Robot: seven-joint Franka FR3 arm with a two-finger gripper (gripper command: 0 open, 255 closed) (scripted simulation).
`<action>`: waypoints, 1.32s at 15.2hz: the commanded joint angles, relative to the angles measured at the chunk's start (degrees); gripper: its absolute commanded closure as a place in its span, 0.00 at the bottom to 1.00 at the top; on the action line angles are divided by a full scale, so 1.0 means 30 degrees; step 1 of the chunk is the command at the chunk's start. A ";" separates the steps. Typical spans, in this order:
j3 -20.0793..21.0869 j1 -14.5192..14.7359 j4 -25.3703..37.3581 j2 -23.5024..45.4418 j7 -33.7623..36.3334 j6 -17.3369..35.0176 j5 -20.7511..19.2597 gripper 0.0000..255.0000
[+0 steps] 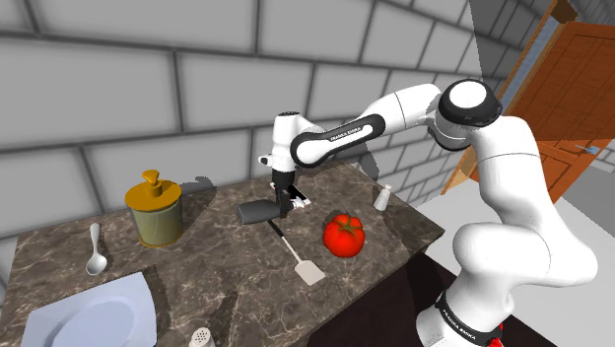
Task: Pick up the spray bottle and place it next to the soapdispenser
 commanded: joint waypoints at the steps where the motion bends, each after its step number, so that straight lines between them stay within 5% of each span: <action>1: -0.0002 0.0003 0.0000 -0.0002 0.0002 0.0003 -0.0002 0.00; 2: -0.0003 0.0003 0.0001 -0.0002 0.0002 0.0003 -0.0003 1.00; 11: -0.0002 0.0002 0.0001 -0.0002 0.0002 0.0003 -0.0003 1.00; 20: 0.1439 -0.0872 0.0130 0.1212 -0.0408 -0.1339 0.1180 1.00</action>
